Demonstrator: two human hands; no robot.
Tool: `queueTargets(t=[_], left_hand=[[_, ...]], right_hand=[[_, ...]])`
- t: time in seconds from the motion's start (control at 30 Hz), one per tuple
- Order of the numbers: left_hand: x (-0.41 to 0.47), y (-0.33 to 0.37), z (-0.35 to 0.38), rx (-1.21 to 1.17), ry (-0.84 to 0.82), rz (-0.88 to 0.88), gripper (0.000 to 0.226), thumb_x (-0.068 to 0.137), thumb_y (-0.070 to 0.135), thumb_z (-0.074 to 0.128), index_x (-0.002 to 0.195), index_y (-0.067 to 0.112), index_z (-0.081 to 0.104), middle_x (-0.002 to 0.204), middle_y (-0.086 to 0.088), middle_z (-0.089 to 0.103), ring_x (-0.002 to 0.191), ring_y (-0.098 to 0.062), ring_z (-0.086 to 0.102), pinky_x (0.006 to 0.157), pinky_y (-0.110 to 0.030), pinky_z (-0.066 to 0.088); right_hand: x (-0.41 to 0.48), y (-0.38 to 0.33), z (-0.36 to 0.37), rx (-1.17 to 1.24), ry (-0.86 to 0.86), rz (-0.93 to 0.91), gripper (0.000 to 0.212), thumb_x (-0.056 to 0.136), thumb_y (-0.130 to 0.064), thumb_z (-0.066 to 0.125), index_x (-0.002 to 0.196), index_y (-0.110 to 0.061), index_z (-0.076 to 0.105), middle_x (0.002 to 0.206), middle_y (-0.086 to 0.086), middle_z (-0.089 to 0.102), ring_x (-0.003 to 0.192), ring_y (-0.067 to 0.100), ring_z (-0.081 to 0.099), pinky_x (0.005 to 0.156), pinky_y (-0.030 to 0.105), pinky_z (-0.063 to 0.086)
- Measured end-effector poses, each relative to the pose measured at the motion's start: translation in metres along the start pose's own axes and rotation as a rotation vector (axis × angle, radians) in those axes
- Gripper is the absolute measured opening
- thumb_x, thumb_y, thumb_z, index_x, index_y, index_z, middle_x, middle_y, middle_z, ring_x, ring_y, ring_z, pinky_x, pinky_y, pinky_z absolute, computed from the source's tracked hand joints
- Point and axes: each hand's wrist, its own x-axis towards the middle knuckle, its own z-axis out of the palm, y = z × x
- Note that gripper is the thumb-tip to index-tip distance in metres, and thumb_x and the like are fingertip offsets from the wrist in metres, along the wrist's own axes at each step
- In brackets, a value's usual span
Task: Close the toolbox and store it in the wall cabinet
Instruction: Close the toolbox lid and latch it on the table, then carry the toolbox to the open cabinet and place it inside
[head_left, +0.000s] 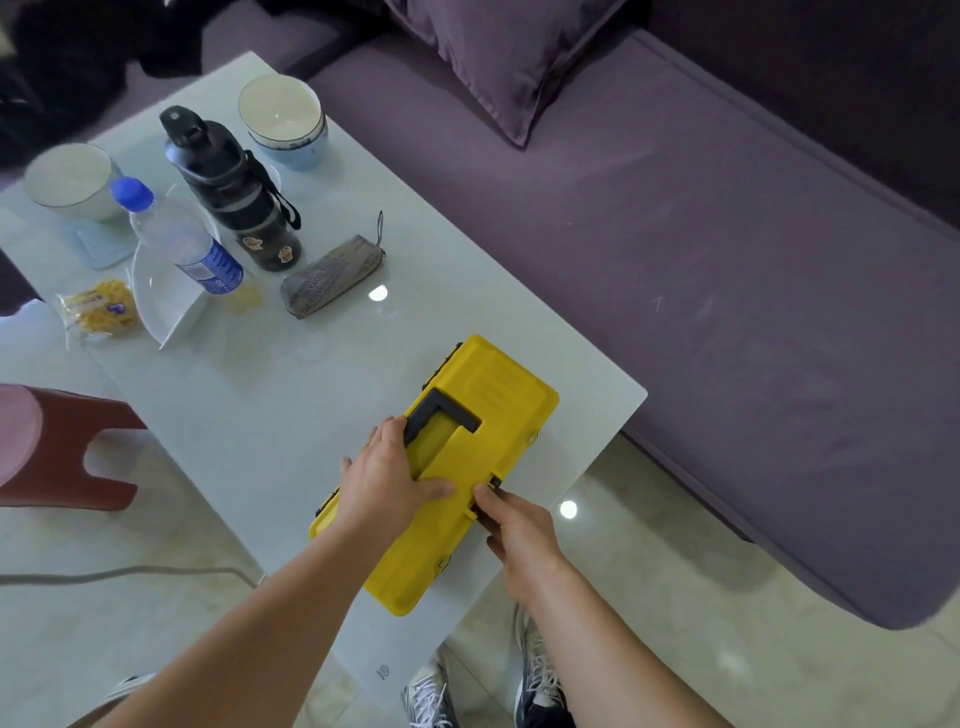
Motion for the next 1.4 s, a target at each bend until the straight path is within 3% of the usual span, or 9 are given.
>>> queueTargets(t=[0.2, 0.3, 0.37, 0.5, 0.7, 1.0, 1.17, 1.3, 1.4], left_hand=[[-0.004, 0.02, -0.018, 0.035, 0.208, -0.004, 0.044, 0.079, 0.033, 0.074, 0.116, 0.019, 0.053, 0.113, -0.006, 0.058, 0.1, -0.026, 0.052, 0.079, -0.037, 0.043], [-0.005, 0.033, -0.034, -0.196, 0.044, -0.062, 0.031, 0.083, 0.024, 0.071, 0.11, 0.019, 0.056, 0.094, -0.001, 0.063, 0.078, -0.021, 0.057, 0.061, -0.034, 0.043], [-0.007, 0.046, -0.043, -0.226, -0.182, -0.054, 0.027, 0.083, 0.019, 0.071, 0.108, 0.017, 0.06, 0.09, -0.007, 0.066, 0.079, -0.027, 0.062, 0.068, -0.04, 0.051], [-0.018, 0.062, -0.042, -0.302, -0.413, -0.139, 0.017, 0.092, 0.014, 0.058, 0.109, 0.015, 0.058, 0.091, -0.014, 0.067, 0.082, -0.027, 0.064, 0.076, -0.036, 0.049], [-0.034, 0.097, -0.065, -0.478, -0.38, -0.225, 0.018, 0.096, 0.012, 0.05, 0.079, 0.005, 0.053, 0.068, -0.009, 0.045, 0.05, -0.021, 0.041, 0.05, -0.03, 0.034], [-0.119, 0.278, -0.178, -0.508, -0.374, 0.038, 0.012, 0.094, 0.011, 0.056, 0.09, 0.0, 0.058, 0.074, -0.012, 0.059, 0.054, -0.021, 0.056, 0.049, -0.032, 0.043], [-0.188, 0.426, -0.216, -0.412, -0.343, 0.257, 0.012, 0.091, 0.012, 0.06, 0.088, 0.0, 0.059, 0.073, -0.01, 0.056, 0.053, -0.02, 0.051, 0.043, -0.027, 0.041], [-0.248, 0.557, -0.225, -0.295, -0.339, 0.413, 0.013, 0.09, 0.013, 0.062, 0.089, 0.0, 0.06, 0.075, -0.011, 0.058, 0.052, -0.019, 0.051, 0.045, -0.029, 0.041], [-0.298, 0.652, -0.219, -0.232, -0.387, 0.544, 0.014, 0.088, 0.014, 0.064, 0.088, 0.001, 0.063, 0.07, -0.009, 0.059, 0.047, -0.017, 0.052, 0.044, -0.027, 0.043]], right_hand=[[-0.012, -0.028, -0.015, -0.204, 0.171, -0.178, 0.038, 0.08, -0.02, 0.062, 0.058, -0.021, 0.032, 0.063, 0.003, 0.026, 0.058, 0.019, 0.026, 0.058, 0.034, 0.017], [-0.039, -0.033, -0.035, -0.068, 0.193, -0.199, 0.008, 0.079, -0.017, 0.064, 0.083, -0.023, 0.063, 0.081, -0.004, 0.059, 0.076, 0.018, 0.058, 0.073, 0.036, 0.048], [-0.055, -0.032, -0.047, 0.034, 0.13, -0.128, 0.03, 0.081, -0.014, 0.069, 0.111, -0.014, 0.066, 0.106, 0.002, 0.073, 0.097, 0.02, 0.07, 0.091, 0.04, 0.051], [-0.085, -0.035, -0.041, 0.062, 0.005, -0.11, 0.027, 0.084, -0.012, 0.067, 0.111, -0.012, 0.067, 0.095, 0.005, 0.079, 0.09, 0.02, 0.075, 0.084, 0.039, 0.052], [-0.13, -0.061, -0.035, 0.112, 0.004, -0.149, 0.017, 0.087, -0.008, 0.062, 0.102, -0.011, 0.068, 0.084, 0.005, 0.08, 0.084, 0.024, 0.076, 0.077, 0.036, 0.054], [-0.248, -0.167, -0.114, 0.477, 0.04, -0.313, 0.014, 0.089, -0.005, 0.061, 0.103, -0.004, 0.065, 0.101, 0.02, 0.074, 0.091, 0.031, 0.072, 0.08, 0.039, 0.055], [-0.32, -0.24, -0.185, 0.507, 0.029, -0.449, 0.016, 0.083, -0.02, 0.067, 0.099, -0.02, 0.062, 0.092, 0.003, 0.066, 0.09, 0.016, 0.066, 0.07, 0.032, 0.053], [-0.365, -0.283, -0.271, 0.436, 0.107, -0.428, 0.089, 0.074, -0.04, 0.079, 0.147, -0.013, 0.034, 0.143, 0.008, 0.045, 0.121, 0.029, 0.049, 0.095, 0.044, 0.048], [-0.405, -0.311, -0.342, 0.536, 0.025, -0.428, 0.122, 0.049, -0.058, 0.087, 0.148, -0.017, 0.028, 0.131, 0.01, 0.04, 0.108, 0.028, 0.046, 0.082, 0.045, 0.048]])
